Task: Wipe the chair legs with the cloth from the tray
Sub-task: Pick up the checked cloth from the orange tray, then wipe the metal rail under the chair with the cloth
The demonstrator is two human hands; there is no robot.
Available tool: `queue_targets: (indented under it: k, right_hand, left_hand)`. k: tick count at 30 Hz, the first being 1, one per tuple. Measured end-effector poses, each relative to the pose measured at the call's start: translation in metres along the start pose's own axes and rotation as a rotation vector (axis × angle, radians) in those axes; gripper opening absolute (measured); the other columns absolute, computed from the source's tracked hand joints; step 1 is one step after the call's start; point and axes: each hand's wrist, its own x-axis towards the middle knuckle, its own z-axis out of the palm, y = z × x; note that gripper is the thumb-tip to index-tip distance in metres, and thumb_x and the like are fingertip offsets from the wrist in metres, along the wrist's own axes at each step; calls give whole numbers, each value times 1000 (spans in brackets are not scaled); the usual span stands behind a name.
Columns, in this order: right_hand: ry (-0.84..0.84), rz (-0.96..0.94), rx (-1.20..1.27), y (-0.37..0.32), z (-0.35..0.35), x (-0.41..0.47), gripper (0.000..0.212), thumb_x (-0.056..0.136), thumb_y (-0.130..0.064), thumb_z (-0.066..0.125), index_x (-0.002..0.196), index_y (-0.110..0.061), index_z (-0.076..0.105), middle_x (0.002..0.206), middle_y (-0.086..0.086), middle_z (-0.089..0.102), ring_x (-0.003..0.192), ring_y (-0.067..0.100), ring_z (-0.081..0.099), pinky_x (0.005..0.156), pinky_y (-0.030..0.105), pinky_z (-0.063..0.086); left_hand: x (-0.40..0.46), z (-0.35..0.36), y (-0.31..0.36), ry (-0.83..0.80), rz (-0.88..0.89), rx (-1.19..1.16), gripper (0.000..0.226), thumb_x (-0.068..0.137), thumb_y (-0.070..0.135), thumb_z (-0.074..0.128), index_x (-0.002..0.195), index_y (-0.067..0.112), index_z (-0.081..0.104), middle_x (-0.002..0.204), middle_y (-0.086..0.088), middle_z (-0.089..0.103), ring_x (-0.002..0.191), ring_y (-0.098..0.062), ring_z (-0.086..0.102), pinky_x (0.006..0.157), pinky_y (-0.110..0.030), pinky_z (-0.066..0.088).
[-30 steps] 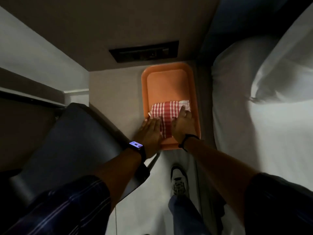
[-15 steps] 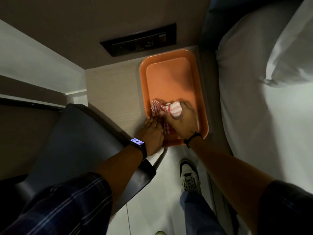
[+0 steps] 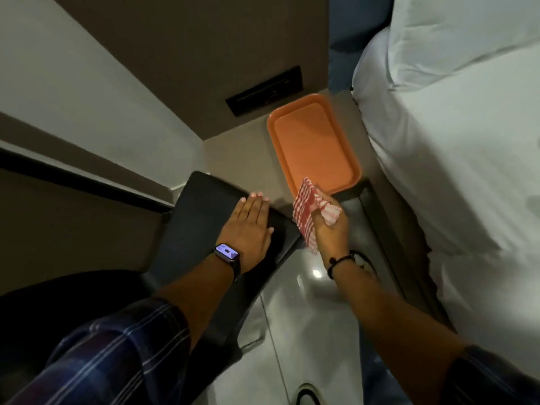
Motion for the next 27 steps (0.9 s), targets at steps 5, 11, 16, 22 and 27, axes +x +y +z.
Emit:
queue_targets:
  k: [5,11,16,22,27]
  right_hand:
    - [113,43,357,-6,-7,-130,23,104,-34,71,126,-25,74,130,7,80,123,27,77,109,51,62]
    - [95,100,438,44,-33,-238,19,111,-47,53,112,-39,70,117,-9,77,110,13,75,76,23,66]
    - [102,166,479,169,-48,-281,29,112,-50,49,118,-33,72,123,-4,77,127,26,72,92,34,62]
    - [101,202,528,316,-47,-308,59,99,-61,48,142,-25,69,147,4,72,138,27,66,122,51,52]
    - [116,54,314,419,13,-289,56,102,-62,45,157,-54,46,167,-16,52,144,-8,54,115,15,50]
  left_hand:
    - [-111,-23,12,60,56,94,75,104,50,18,162,3,7,172,-19,13,160,-32,7,131,-46,3]
    - [-208,18,52,-17,113,160,81,100,58,5,161,6,2,173,-17,7,160,-31,4,130,-45,-1]
    - [-271,119,74,-65,130,234,77,100,54,1,160,6,-1,173,-17,6,160,-32,3,128,-45,-4]
    - [-316,228,80,-117,139,322,73,102,49,10,162,6,8,172,-16,8,160,-32,3,126,-44,-9]
    - [-305,292,56,-133,148,468,69,100,44,1,158,7,-11,172,-14,-7,158,-29,-14,124,-45,-18]
